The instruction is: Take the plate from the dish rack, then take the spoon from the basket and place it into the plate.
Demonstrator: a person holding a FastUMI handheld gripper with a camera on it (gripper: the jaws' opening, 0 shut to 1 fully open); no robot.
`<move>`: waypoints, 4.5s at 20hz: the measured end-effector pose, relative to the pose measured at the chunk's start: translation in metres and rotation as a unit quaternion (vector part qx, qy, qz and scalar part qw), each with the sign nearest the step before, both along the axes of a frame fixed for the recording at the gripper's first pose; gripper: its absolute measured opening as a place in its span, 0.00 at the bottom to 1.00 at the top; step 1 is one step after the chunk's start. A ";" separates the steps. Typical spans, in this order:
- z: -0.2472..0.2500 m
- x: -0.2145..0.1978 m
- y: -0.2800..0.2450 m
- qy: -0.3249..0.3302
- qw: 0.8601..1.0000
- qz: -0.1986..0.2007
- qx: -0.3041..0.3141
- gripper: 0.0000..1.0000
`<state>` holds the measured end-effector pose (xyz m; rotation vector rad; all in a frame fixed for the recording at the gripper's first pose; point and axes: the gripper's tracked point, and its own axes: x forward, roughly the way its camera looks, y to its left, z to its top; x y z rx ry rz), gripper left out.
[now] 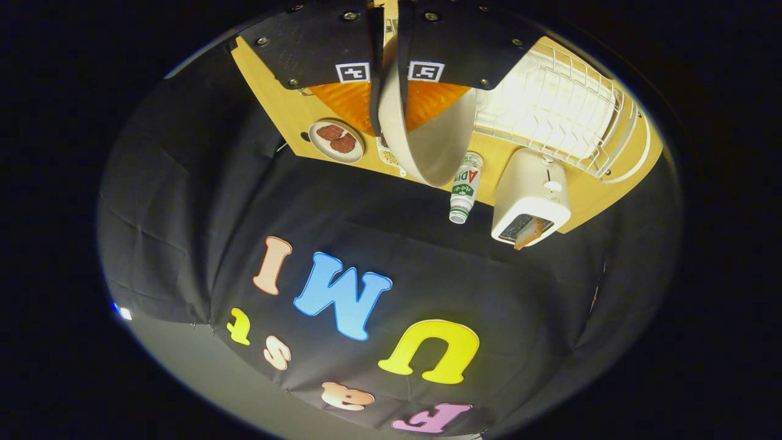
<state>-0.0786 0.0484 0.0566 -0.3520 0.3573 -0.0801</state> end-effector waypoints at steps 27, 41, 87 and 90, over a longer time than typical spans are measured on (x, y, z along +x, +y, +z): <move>-0.017 -0.212 -0.050 0.019 0.997 0.038 0.061 0.08; -0.146 -0.240 -0.069 0.147 0.958 -0.034 0.242 0.09; -0.137 -0.042 -0.219 0.045 0.962 -0.125 0.238 0.22; -0.147 -0.035 -0.220 0.058 0.962 -0.118 0.238 0.22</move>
